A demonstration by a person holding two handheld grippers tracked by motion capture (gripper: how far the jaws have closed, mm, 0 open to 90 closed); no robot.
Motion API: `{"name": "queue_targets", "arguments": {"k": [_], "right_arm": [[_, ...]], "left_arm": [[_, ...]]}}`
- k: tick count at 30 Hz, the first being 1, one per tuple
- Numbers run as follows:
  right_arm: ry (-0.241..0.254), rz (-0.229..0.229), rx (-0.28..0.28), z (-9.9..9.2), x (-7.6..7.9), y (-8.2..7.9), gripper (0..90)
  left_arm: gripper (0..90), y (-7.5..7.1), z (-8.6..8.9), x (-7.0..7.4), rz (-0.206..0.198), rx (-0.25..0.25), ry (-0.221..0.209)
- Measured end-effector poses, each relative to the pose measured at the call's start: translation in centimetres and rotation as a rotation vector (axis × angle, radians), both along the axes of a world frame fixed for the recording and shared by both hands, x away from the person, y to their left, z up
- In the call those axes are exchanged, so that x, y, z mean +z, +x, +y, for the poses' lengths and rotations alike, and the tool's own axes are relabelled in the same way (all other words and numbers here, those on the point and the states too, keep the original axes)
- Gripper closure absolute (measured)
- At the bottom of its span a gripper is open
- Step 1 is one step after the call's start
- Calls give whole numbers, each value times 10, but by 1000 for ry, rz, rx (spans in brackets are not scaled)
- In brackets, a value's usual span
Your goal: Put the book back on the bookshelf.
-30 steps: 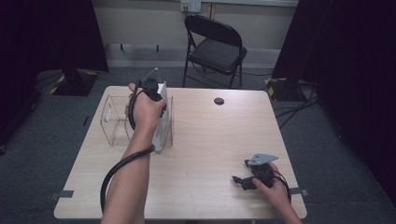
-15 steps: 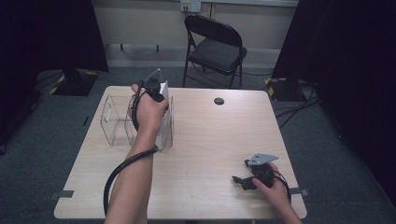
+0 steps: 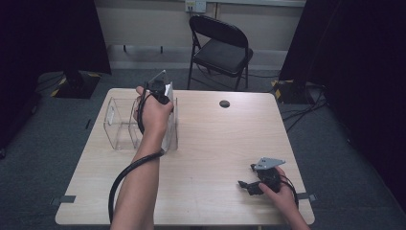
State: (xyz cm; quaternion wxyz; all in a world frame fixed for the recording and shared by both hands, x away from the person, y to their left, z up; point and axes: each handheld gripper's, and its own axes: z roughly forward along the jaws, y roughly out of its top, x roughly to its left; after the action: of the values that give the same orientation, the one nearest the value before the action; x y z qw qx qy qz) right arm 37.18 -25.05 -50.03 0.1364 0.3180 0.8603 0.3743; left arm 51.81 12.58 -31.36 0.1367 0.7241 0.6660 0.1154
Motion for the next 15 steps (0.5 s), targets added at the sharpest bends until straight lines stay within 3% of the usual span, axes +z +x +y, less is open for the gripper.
{"name": "queue_targets", "arguments": {"k": [15], "right_arm": [[-1,1,1,0,0,0,121]], "left_arm": [[477,-3,2,3,-5,-11,-19]]}}
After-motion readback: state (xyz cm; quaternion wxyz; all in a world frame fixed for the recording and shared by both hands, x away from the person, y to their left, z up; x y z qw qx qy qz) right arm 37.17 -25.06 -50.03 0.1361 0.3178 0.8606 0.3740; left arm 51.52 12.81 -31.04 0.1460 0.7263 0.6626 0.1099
